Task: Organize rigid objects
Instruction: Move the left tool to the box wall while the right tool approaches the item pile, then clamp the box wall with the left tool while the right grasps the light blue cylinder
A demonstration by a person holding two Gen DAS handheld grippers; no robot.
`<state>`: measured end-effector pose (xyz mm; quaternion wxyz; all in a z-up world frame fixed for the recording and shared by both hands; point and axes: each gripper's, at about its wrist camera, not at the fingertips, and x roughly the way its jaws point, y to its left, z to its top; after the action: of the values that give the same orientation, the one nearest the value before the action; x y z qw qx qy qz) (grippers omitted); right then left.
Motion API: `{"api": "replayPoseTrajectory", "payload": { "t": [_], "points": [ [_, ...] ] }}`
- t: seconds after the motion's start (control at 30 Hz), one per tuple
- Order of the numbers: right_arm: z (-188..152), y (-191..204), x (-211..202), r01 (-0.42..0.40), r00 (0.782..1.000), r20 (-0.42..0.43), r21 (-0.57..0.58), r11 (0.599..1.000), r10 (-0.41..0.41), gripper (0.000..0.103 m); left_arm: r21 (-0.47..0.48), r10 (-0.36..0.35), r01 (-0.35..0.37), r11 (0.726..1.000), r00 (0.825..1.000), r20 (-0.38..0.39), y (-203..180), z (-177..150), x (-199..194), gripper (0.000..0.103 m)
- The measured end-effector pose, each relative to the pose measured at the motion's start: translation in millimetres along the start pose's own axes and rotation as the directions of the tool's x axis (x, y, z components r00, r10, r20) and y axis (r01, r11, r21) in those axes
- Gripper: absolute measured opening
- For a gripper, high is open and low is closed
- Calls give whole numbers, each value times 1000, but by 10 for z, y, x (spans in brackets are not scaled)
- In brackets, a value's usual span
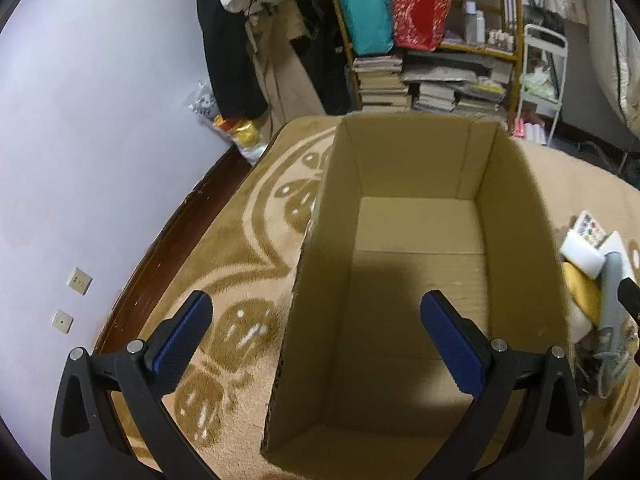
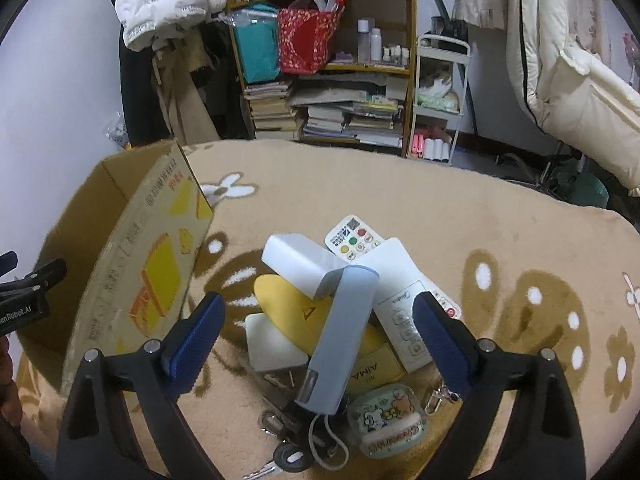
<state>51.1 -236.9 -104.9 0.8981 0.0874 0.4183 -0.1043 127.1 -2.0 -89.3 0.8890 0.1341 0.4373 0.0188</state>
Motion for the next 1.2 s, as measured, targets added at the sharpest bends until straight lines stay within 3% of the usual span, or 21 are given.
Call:
{"api": "replayPoseTrajectory", "payload": {
  "t": [0.17, 0.3, 0.37, 0.5, 0.57, 0.67, 0.8, 0.83, 0.93, 1.2],
  "points": [
    [-41, -30, 149, -1, 999, -45, 1, 1000, 1, 93, 2, 26, -26, 1000, 999, -31, 10, -18, 132, 103],
    [-58, -20, 231, -7, 997, -80, -9, 1000, 7, 80, 18, 37, -36, 999, 998, -52, -15, -17, 185, 103],
    [-58, -16, 263, -3, 996, -91, -8, 1000, 2, 78, 23, 44, -42, 999, 997, -57, -17, -17, 194, 102],
    [-51, 28, 358, 0, 992, -122, -19, 1000, -3, 67, 10, 13, -13, 1000, 997, -81, 10, -21, 245, 91],
    [-53, 27, 405, 5, 990, -137, -15, 1000, -7, 67, 8, 13, -12, 1000, 996, -88, 25, -31, 257, 85],
    [-57, -20, 449, 3, 988, -153, 20, 1000, 0, 65, 16, 13, -12, 1000, 996, -93, 14, -31, 279, 67],
    [-71, -54, 482, 32, 985, -168, 24, 999, -28, 46, 14, -13, 15, 1000, 992, -129, -7, -48, 348, 38],
    [-75, -54, 488, 38, 984, -172, 17, 999, -34, 38, 14, -18, 20, 1000, 991, -133, -3, -52, 355, 35],
    [-91, -71, 529, 56, 978, -202, 7, 998, -54, 30, 27, -1, 4, 1000, 991, -132, -14, -55, 332, 21],
    [-147, -54, 419, 94, 979, -185, 30, 995, -86, 29, -12, -45, 44, 999, 988, -150, 40, -47, 318, 18]
  ]
}}
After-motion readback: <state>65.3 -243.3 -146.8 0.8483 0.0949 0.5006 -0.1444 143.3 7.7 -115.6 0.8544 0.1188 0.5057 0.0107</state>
